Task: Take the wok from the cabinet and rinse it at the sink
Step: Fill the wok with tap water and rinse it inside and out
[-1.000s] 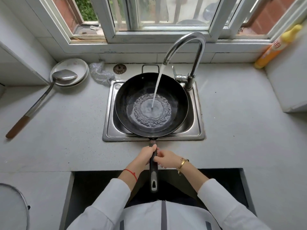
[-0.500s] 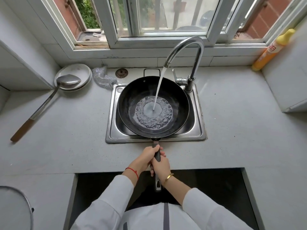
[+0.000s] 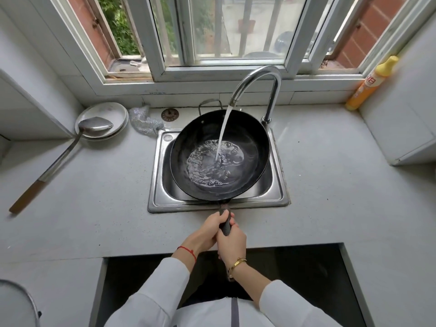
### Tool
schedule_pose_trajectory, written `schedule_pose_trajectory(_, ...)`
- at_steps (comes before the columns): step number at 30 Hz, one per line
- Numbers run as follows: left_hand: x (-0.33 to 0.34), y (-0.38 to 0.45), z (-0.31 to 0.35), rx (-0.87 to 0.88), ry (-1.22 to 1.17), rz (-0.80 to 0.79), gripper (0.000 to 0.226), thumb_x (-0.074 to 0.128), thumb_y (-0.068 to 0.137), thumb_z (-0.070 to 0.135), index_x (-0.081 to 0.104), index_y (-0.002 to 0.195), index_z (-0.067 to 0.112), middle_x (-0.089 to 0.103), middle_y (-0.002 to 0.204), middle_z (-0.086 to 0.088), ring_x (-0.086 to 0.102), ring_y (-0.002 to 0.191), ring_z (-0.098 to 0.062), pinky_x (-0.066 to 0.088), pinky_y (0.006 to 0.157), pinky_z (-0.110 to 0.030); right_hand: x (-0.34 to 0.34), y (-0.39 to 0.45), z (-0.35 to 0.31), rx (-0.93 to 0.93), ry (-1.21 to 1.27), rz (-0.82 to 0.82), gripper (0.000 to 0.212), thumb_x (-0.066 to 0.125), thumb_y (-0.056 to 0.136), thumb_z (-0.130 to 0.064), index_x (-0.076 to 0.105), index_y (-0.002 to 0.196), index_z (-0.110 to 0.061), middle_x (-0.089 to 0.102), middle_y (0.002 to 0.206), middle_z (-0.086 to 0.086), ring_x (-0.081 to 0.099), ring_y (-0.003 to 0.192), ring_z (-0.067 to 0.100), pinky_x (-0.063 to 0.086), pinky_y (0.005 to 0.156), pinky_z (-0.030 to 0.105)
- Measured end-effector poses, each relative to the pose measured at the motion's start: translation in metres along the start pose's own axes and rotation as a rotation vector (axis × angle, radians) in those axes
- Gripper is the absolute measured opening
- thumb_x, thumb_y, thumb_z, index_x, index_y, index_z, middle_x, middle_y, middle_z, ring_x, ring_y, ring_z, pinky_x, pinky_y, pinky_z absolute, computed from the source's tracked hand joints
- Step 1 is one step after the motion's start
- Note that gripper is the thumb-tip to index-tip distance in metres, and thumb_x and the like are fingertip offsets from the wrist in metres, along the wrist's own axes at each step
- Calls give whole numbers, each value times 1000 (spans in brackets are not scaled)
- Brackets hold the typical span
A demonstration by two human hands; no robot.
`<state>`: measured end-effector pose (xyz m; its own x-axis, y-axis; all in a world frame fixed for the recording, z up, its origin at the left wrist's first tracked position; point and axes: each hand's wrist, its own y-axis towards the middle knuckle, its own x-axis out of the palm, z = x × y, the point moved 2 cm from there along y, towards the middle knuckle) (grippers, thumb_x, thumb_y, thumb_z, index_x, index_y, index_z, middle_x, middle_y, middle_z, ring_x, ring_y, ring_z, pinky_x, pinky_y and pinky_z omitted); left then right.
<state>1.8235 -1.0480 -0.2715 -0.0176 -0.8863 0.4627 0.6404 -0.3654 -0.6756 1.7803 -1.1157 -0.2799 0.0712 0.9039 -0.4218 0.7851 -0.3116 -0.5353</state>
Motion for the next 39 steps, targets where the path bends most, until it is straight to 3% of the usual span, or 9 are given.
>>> schedule_pose_trajectory(5, 8, 1, 7, 81, 184, 25, 17, 40, 103, 19, 52, 96, 8, 59, 72, -1, 58, 81, -22, 48, 83, -32, -8, 3, -6, -51, 62, -4, 8, 61, 91, -26, 54, 90, -31, 66, 79, 5, 65, 60, 17, 47, 41, 18)
schedule_pose_trajectory(8, 11, -4, 12, 140, 358, 130, 17, 42, 102, 23, 53, 95, 11, 60, 78, -1, 57, 84, -21, 48, 84, -32, -8, 6, -9, -7, 128, -55, 9, 57, 94, -21, 61, 98, -14, 63, 67, 8, 59, 46, 13, 43, 36, 21)
schedule_pose_trajectory(12, 12, -10, 16, 169, 480, 237, 22, 46, 100, 29, 56, 102, 9, 64, 88, -3, 59, 84, -16, 50, 89, -35, -8, 5, -12, 29, 214, -134, 13, 55, 95, -17, 61, 98, -6, 53, 46, -1, 49, 30, 10, 39, 33, 21)
schedule_pose_trajectory(16, 13, -19, 20, 182, 475, 266, 30, 46, 100, 31, 57, 108, 4, 64, 89, -4, 59, 85, -17, 51, 87, -35, -10, 0, -19, 78, 225, -162, 24, 52, 97, -23, 60, 81, -7, 51, 42, -2, 48, 29, 10, 38, 32, 19)
schedule_pose_trajectory(21, 18, -31, 27, 177, 318, 170, 21, 44, 102, 26, 55, 99, 9, 61, 79, 1, 56, 68, -11, 46, 61, -22, -18, -12, -33, 50, 178, -169, 21, 53, 96, -17, 57, 78, -8, 55, 52, 4, 50, 30, 10, 41, 32, 21)
schedule_pose_trajectory(25, 23, -32, 27, 123, 159, 69, 21, 42, 103, 25, 53, 100, 7, 59, 77, 0, 54, 68, -14, 43, 68, -27, -29, -18, -40, -18, 111, -140, 15, 54, 93, -16, 58, 87, -4, 57, 55, 5, 52, 29, 9, 43, 32, 21)
schedule_pose_trajectory(32, 28, -26, 21, 94, 91, -57, 19, 40, 104, 22, 51, 100, 8, 58, 75, 1, 53, 77, -16, 44, 79, -28, -35, -17, -30, -76, 18, -62, 17, 60, 90, -25, 55, 101, -12, 67, 78, 12, 59, 39, 12, 45, 34, 21)
schedule_pose_trajectory(36, 28, -24, 23, 132, 209, -12, 19, 40, 103, 21, 53, 96, 9, 59, 75, 1, 54, 76, -15, 45, 78, -27, -32, -14, -27, -97, 36, -68, 13, 60, 91, -25, 58, 95, -12, 66, 73, 11, 59, 38, 11, 45, 34, 22)
schedule_pose_trajectory(39, 27, -25, 26, 183, 335, 68, 19, 41, 103, 23, 53, 97, 8, 60, 76, 1, 55, 74, -13, 46, 77, -26, -32, -11, -28, -104, 80, -126, 12, 58, 93, -22, 58, 86, -13, 61, 60, 4, 55, 33, 9, 43, 32, 21)
